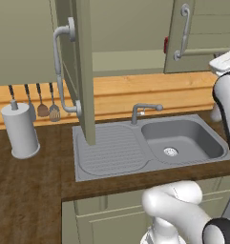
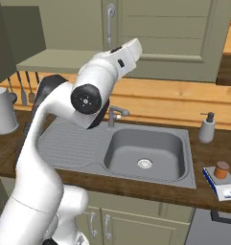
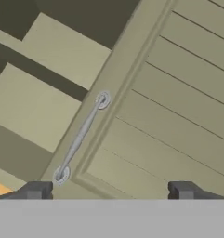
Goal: Pick the jam and place it on the digital scale for weighing, and close the cabinet.
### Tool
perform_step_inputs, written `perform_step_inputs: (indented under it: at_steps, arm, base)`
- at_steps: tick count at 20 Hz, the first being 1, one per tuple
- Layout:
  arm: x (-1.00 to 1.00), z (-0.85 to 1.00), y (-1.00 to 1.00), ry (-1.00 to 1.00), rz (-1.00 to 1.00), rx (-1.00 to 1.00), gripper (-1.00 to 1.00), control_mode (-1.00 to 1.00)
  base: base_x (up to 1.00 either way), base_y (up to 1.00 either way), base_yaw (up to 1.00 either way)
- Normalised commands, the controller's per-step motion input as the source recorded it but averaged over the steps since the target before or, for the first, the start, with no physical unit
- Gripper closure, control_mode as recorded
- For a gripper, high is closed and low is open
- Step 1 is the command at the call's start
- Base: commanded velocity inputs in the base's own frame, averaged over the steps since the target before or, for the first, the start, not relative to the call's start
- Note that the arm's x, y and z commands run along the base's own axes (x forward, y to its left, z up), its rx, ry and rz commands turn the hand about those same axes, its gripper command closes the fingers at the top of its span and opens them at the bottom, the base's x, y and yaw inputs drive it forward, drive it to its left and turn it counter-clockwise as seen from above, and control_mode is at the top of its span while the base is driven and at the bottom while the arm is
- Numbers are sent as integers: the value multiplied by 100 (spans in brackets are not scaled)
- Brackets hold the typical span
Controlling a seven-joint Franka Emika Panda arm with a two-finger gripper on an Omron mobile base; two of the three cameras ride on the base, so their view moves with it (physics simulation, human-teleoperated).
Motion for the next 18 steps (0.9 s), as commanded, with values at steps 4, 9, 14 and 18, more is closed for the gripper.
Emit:
perform_step_inputs:
  at_steps: [4,9,14,18]
  arm:
    - [-100,11,88,0,-18,25,-100,-100]
    - [-86,-86,100,-2,-19,35,-100,-100]
    - [-64,-62,61,-9,-9,40,-100,-100]
    - [-30,-8,73,-1,3,1,-100,-100]
  base:
    - [0,0,0]
    - [0,0,0]
    - [0,0,0]
    - [0,0,0]
